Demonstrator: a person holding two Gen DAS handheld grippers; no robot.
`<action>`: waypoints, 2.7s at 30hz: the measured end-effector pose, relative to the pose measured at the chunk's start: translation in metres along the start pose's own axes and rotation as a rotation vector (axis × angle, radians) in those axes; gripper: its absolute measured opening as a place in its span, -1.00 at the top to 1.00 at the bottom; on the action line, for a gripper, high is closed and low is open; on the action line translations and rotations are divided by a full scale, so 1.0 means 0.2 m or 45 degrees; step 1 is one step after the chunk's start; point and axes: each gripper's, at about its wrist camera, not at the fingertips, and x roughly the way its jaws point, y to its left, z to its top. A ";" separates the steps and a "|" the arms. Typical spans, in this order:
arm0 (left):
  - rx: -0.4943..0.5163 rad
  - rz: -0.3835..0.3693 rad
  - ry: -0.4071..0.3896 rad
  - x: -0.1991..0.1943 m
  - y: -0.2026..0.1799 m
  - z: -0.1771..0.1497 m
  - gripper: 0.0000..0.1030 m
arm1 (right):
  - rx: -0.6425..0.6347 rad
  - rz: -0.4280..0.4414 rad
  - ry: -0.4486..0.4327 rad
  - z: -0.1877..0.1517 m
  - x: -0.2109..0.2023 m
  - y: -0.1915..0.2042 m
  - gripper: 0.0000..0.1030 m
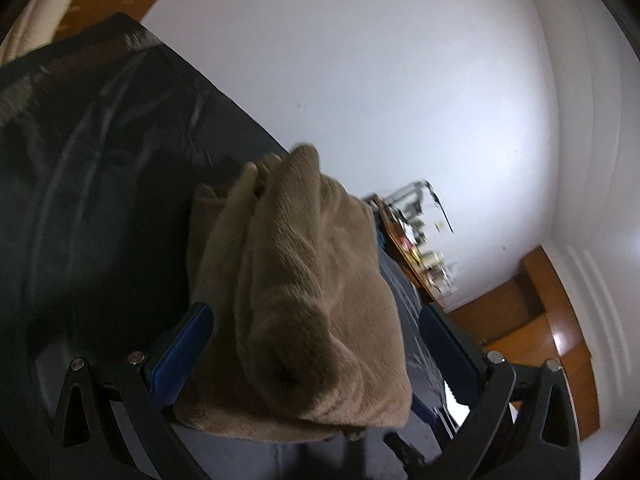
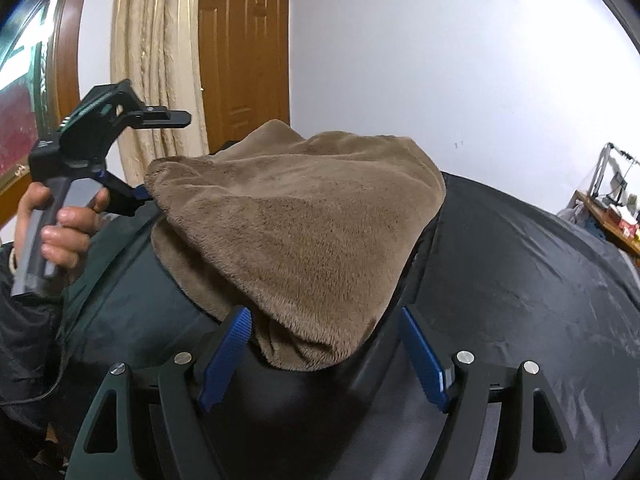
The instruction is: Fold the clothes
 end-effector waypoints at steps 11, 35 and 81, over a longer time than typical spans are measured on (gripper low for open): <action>0.077 0.034 0.162 0.09 -0.10 -0.07 -1.00 | 0.046 -0.112 0.167 -0.02 0.16 -0.05 -0.52; -0.209 -0.002 0.179 0.11 0.11 -0.05 -0.62 | 0.460 -0.129 0.157 -0.08 0.17 -0.31 -0.68; -0.510 -0.018 0.179 0.23 -0.05 -0.09 -0.31 | 0.414 -0.075 0.118 -0.07 0.15 -0.28 -0.70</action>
